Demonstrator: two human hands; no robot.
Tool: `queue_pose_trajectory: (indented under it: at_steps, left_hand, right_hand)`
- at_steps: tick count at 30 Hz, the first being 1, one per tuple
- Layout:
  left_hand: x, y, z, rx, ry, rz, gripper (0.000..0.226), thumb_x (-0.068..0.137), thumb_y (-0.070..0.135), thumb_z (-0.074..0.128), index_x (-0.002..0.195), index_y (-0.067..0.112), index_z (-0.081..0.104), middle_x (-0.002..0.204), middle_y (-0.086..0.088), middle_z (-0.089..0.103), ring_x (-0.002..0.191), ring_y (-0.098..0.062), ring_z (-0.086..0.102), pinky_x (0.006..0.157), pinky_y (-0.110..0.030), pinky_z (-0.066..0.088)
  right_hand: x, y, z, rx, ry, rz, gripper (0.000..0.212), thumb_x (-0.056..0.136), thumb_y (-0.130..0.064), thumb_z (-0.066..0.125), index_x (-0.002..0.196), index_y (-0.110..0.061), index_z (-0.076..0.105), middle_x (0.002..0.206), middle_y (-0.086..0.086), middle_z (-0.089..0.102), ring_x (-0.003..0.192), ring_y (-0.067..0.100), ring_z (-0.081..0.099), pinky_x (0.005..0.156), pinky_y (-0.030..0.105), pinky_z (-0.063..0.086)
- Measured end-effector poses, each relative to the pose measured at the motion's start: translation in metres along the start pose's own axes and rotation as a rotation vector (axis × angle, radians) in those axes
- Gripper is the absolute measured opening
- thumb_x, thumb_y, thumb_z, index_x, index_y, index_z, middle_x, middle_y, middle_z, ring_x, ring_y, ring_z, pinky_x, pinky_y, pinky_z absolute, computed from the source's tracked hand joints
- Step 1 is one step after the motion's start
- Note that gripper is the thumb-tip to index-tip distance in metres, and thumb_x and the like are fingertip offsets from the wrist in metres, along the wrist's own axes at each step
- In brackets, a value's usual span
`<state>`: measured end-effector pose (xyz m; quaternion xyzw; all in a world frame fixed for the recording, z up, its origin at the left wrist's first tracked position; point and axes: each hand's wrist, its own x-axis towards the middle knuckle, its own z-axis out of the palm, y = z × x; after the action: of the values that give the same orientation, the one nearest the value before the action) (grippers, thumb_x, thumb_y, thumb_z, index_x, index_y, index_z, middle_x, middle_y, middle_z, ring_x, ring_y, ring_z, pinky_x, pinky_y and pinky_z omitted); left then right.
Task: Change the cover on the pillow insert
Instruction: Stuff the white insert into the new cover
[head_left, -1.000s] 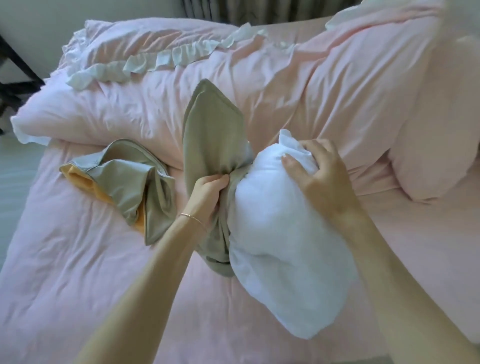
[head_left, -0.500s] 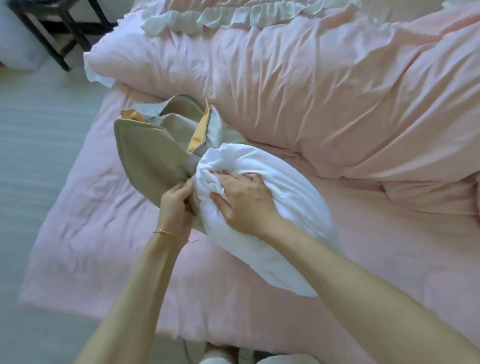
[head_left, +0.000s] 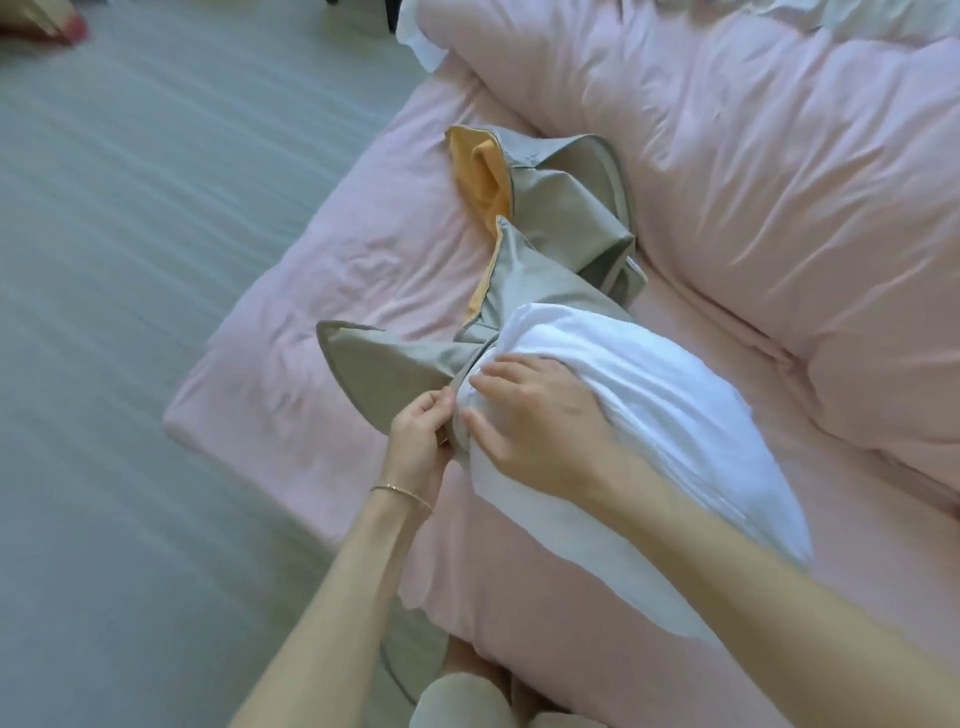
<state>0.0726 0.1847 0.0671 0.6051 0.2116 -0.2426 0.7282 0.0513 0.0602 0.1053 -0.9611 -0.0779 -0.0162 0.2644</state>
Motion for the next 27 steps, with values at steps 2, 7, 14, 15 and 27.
queue_pose_trajectory:
  at_steps: [2,7,14,15,27]
  left_hand:
    - [-0.001,0.003,0.011,0.032,-0.03,0.019,0.035,0.095,0.005,0.043,0.061,0.014,0.045,0.043,0.012,0.043,0.042,-0.003,0.038,0.046,-0.017,0.032]
    - [0.005,0.011,0.023,0.084,-0.108,0.051,0.03,0.093,0.012,0.049,0.063,0.014,0.049,0.049,0.01,0.036,0.047,-0.006,0.03,0.051,-0.021,0.025]
    - [0.004,0.01,-0.013,0.049,0.021,0.05,0.034,0.091,0.001,0.046,0.058,0.011,0.045,0.045,0.01,0.043,0.043,-0.003,0.038,0.045,-0.015,0.032]
    - [0.002,0.007,-0.02,0.04,0.03,0.051,0.036,0.091,0.002,0.047,0.057,0.012,0.047,0.046,0.009,0.045,0.045,-0.004,0.04,0.046,-0.016,0.035]
    - [-0.001,-0.015,-0.036,0.294,0.199,0.167,0.025,0.087,0.008,0.06,0.065,0.012,0.048,0.063,0.003,0.043,0.056,-0.001,0.038,0.054,-0.015,0.033]
  right_hand:
    - [-0.005,0.004,-0.033,-0.1,0.188,0.022,0.039,0.082,-0.039,0.046,0.096,-0.012,0.07,0.102,0.004,0.068,0.105,0.027,0.059,0.089,0.04,0.047]
    - [-0.002,0.038,-0.069,-0.08,-0.251,0.282,0.061,0.093,-0.052,0.032,0.147,-0.025,0.022,0.155,0.0,0.017,0.143,0.016,0.007,0.114,0.035,0.008]
    - [0.002,0.022,0.023,-0.059,-0.465,0.001,0.072,0.082,-0.043,0.007,0.143,-0.014,0.032,0.149,0.001,0.033,0.138,0.012,0.024,0.112,0.026,0.008]
    - [0.005,0.021,0.038,-0.08,-0.483,-0.012,0.069,0.083,-0.04,0.007,0.143,-0.015,0.032,0.149,0.0,0.032,0.138,0.013,0.023,0.111,0.027,0.007]
    - [0.061,0.026,0.071,-0.069,-0.436,0.052,0.023,0.094,-0.025,0.04,0.097,-0.013,0.06,0.107,0.009,0.064,0.102,0.03,0.056,0.075,0.033,0.033]
